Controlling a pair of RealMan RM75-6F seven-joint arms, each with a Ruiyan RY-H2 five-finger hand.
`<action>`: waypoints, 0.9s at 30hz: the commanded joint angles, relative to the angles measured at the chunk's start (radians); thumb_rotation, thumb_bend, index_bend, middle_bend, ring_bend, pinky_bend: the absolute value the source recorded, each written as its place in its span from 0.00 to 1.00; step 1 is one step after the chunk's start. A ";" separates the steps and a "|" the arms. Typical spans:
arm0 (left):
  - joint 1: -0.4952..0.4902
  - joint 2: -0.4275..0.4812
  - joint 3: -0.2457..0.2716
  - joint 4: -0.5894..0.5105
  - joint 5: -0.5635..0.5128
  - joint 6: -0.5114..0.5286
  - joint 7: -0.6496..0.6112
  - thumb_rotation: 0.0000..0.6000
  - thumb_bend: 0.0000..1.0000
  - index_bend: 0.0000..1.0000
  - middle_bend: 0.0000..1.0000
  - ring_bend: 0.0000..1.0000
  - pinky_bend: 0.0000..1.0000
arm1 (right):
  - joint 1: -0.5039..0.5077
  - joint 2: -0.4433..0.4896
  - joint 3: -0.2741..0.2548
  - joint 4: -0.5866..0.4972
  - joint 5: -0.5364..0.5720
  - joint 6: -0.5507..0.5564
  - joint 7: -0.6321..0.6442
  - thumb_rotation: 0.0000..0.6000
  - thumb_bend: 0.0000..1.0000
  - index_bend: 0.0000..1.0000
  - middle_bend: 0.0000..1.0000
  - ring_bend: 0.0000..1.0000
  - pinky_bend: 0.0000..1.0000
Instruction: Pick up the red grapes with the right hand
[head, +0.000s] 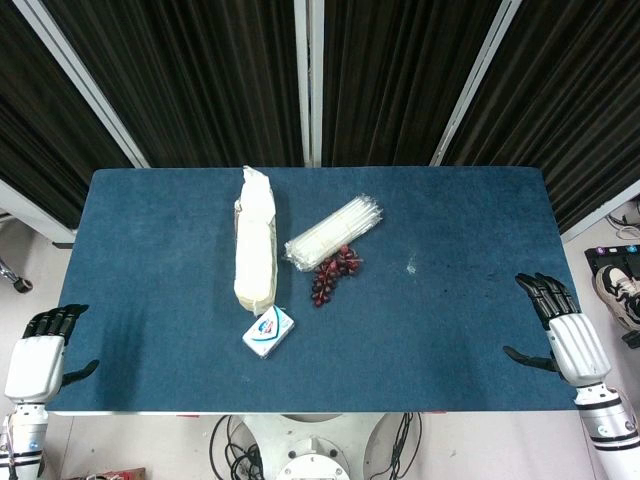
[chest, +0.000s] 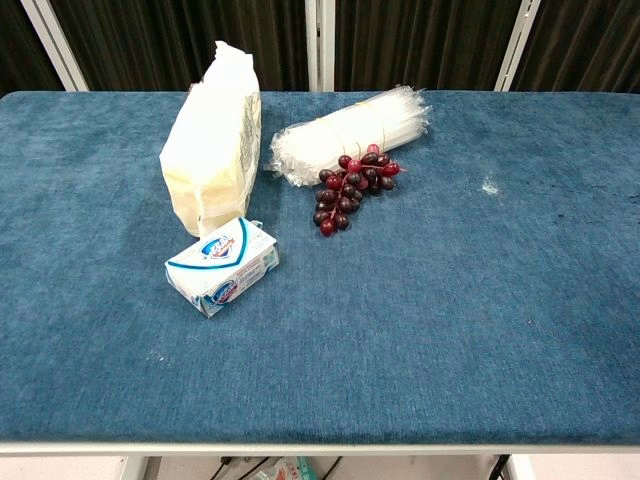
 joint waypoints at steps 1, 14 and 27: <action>-0.003 -0.001 -0.002 0.001 -0.004 -0.005 0.008 1.00 0.00 0.20 0.20 0.17 0.19 | 0.008 0.006 0.002 -0.014 0.009 -0.021 -0.018 1.00 0.03 0.00 0.08 0.00 0.07; -0.002 0.007 -0.003 -0.013 -0.002 0.001 0.006 1.00 0.00 0.20 0.20 0.17 0.19 | 0.202 -0.043 0.047 -0.025 -0.014 -0.264 -0.116 1.00 0.03 0.00 0.10 0.00 0.07; 0.033 0.015 0.009 -0.016 -0.015 0.029 -0.003 1.00 0.00 0.21 0.20 0.17 0.19 | 0.577 -0.400 0.216 0.232 0.208 -0.679 -0.257 1.00 0.05 0.10 0.19 0.03 0.16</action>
